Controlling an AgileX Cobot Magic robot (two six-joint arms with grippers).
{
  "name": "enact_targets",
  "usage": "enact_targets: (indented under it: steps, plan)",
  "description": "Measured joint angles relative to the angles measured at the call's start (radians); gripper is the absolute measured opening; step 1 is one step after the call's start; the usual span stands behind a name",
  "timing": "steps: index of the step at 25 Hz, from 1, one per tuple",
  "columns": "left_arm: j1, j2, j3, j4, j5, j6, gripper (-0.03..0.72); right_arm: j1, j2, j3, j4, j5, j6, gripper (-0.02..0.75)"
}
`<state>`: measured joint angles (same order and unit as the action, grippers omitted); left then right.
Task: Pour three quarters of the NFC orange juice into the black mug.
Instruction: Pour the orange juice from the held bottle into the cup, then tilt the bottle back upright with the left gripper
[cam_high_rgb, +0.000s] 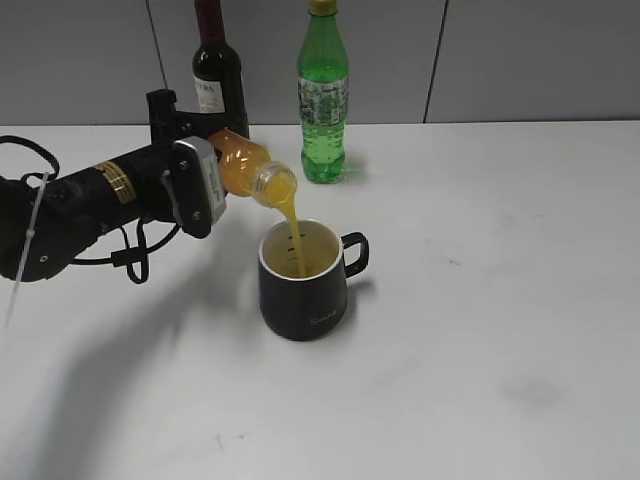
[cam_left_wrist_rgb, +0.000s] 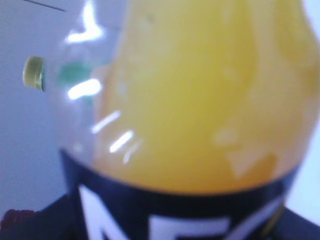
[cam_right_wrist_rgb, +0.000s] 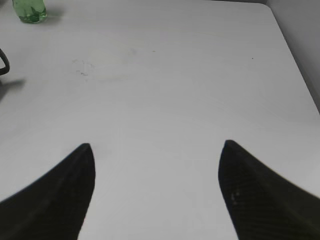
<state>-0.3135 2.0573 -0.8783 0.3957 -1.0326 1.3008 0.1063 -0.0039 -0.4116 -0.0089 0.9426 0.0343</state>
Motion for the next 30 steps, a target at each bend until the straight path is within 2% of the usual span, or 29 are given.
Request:
enact_targets:
  steps: [21,30]
  plan:
    - [0.000,0.000,0.000,-0.034,-0.030,0.146,0.465,0.000,0.000,0.000,0.000,0.000,0.000,0.585]
    - [0.000,0.000,0.000,-0.045,-0.035,0.172,0.465,0.000,0.000,0.000,0.000,0.000,0.000,0.585]
